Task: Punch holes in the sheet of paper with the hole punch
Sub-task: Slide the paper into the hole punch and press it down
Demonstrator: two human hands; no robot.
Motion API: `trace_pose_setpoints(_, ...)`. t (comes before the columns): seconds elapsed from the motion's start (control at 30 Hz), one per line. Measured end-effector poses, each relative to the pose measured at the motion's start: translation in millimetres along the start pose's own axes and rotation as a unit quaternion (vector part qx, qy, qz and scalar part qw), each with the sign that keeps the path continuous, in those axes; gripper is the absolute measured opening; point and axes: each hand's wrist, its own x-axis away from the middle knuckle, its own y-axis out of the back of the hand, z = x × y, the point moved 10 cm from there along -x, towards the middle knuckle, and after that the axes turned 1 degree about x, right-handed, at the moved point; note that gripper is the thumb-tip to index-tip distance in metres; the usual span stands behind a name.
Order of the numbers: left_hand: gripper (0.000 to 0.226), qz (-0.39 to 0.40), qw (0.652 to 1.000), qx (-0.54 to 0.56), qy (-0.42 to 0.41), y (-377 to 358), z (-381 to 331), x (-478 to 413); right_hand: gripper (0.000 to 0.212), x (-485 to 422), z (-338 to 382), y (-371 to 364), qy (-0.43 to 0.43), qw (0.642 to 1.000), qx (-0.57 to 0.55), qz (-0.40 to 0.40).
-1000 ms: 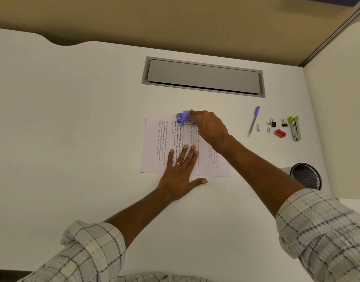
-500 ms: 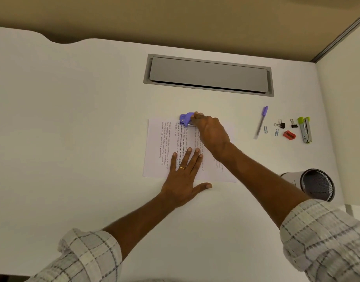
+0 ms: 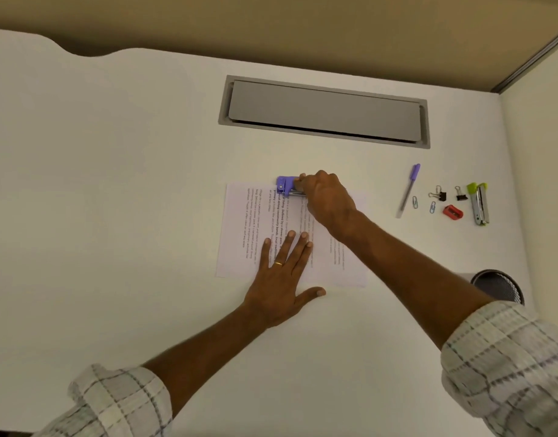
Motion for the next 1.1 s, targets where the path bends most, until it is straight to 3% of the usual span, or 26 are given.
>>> trace_pose_setpoints(0.17,0.090,0.002,1.000,-0.013,-0.001,3.7,-0.5,1.2,0.043,4.6,-4.3,8.8,-0.006,0.999,-0.022,0.036)
trace_pose_setpoints(0.3,0.086,-0.005,1.000,-0.017,-0.004,7.2,-0.6,2.1,0.050,21.8,-0.8,25.6,0.023,0.998,-0.062,0.000)
trace_pose_setpoints(0.43,0.086,-0.002,1.000,-0.020,-0.008,7.3,-0.5,1.6,0.056,44.9,-19.8,37.9,-0.034,0.991,-0.116,-0.057)
trace_pose_setpoints(0.53,0.081,-0.003,1.000,-0.015,-0.011,5.3,1.6,0.5,0.057,67.2,-37.2,27.3,-0.093,0.989,-0.100,-0.055)
trace_pose_setpoints(0.67,0.077,-0.011,1.000,0.000,-0.006,8.1,3.3,0.9,0.053,98.2,-33.3,-3.5,-0.074,0.997,-0.022,0.001)
trace_pose_setpoints(0.77,0.074,-0.055,0.998,-0.014,0.006,23.3,8.0,4.0,0.061,117.3,-29.6,-22.7,-0.078,0.996,-0.032,0.020)
trace_pose_setpoints(1.1,0.074,-0.086,0.992,-0.054,0.074,47.5,65.6,24.2,0.073,163.2,-35.4,-52.8,-0.123,0.992,-0.030,-0.001)
